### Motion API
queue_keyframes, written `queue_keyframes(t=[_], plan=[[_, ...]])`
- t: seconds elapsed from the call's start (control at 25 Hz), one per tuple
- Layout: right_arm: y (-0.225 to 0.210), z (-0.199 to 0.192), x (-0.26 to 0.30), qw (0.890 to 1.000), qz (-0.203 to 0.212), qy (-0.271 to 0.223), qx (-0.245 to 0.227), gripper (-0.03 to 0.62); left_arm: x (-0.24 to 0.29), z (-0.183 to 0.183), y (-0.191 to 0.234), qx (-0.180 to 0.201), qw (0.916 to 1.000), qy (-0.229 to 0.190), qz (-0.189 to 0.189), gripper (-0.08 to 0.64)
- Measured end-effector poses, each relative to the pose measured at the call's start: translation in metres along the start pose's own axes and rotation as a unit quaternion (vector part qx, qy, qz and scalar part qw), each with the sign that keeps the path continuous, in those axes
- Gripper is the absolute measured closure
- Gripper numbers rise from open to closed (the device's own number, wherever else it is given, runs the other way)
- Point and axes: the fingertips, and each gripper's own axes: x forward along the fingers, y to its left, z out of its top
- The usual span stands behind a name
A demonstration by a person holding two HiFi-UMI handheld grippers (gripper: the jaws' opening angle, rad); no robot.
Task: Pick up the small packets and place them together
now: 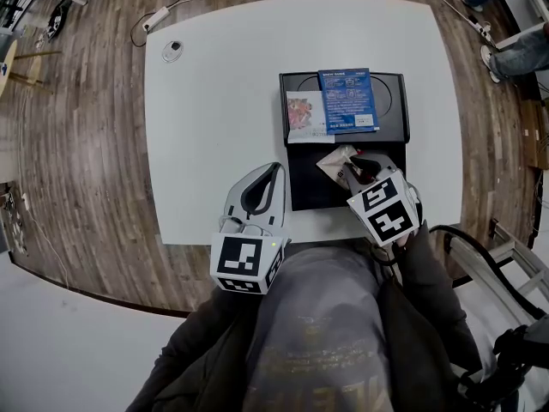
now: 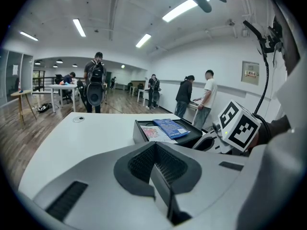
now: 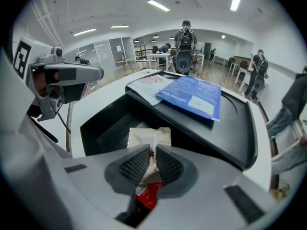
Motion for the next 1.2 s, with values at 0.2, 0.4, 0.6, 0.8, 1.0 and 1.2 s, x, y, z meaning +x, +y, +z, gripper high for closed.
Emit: queue_keyframes(t=[0.2,0.4,0.6,0.8,1.0,1.2], plan=[[0.012,0.007,-0.014,1.000,0.004,-0.016,-0.009,0.555,-0.009,0.003,-0.004,0.004,0.9999,-0.011,-0.002,0.558],[0.025,0.024,-0.039,0.999,-0.003,-0.050,-0.022,0.555,-0.025,0.005,-0.009,0.008,0.9996,-0.027,-0.001,0.558],[0.046,0.030,-0.056,0.997,0.001,-0.072,-0.036,0.555,-0.044,0.006,-0.016,0.013,0.9990,-0.043,0.001,0.558],[0.058,0.048,-0.069,0.994,0.011,-0.102,-0.046,0.557,-0.054,0.013,-0.014,0.018,0.9980,-0.060,0.010,0.558],[0.045,0.072,-0.085,0.990,-0.001,-0.135,-0.048,0.557,-0.056,0.019,-0.010,0.019,0.9973,-0.068,0.021,0.558],[-0.001,0.093,-0.101,0.986,-0.036,-0.159,-0.029,0.557,-0.045,0.026,-0.008,0.016,0.9972,-0.068,0.027,0.558]])
